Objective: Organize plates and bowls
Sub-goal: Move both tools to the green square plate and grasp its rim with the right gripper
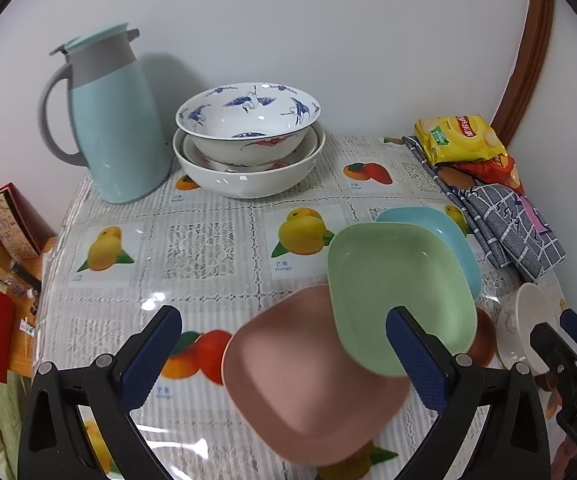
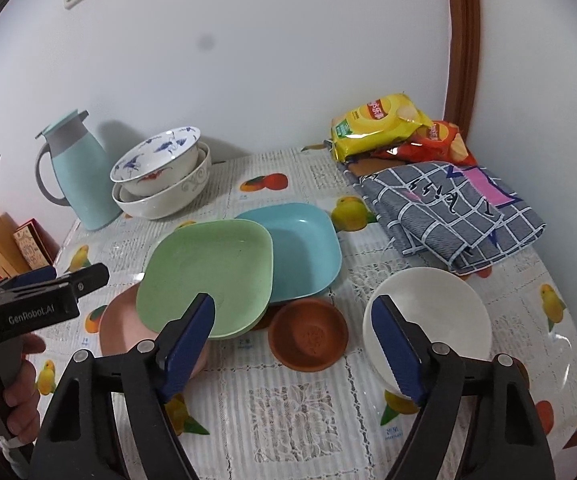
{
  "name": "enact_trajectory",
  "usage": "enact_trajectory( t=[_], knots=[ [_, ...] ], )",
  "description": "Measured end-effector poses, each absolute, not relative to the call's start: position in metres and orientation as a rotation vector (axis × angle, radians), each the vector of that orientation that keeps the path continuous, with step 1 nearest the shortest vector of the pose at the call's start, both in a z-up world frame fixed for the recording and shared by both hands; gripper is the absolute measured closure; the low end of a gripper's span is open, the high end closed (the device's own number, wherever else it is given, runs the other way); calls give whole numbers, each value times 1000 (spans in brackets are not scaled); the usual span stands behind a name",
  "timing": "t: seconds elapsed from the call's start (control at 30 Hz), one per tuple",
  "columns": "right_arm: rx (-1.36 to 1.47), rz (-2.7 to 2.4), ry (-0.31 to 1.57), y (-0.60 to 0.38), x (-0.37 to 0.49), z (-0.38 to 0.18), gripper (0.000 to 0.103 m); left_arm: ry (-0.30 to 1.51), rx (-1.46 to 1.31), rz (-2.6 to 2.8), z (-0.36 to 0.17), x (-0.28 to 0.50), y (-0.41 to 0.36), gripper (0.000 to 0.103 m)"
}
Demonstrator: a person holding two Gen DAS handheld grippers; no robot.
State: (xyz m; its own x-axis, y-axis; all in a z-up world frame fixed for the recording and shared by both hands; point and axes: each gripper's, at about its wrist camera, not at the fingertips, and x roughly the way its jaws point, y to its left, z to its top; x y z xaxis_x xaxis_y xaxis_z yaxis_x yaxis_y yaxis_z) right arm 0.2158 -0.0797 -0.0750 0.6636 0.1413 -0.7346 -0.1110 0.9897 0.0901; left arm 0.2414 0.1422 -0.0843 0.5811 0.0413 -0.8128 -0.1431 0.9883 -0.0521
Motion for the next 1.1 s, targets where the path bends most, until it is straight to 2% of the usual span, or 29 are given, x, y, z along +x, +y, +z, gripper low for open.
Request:
enact_trajectory(
  t=[0.47,0.7,0.77,0.83,0.9,1.03,1.1],
  knots=[
    [36,164,905,-69,251,-113,29,981,-123,47,-117,291,133,3],
    [19,167,927,-64,264,-128,30,987,-139,16,-128,309,128,8],
    [22,164,941,-65,268,-134,31,995,-144,9,-132,314,126,14],
    [22,163,952,-64,272,-138,36,1002,-149,11,-136,320,126,17],
    [16,165,960,-64,275,-141,37,1004,-152,10,-139,325,125,20],
    [9,168,967,-64,280,-146,39,1022,-163,-2,-148,334,125,37],
    [14,172,979,-64,283,-150,41,1025,-171,-12,-152,336,125,38]
  ],
)
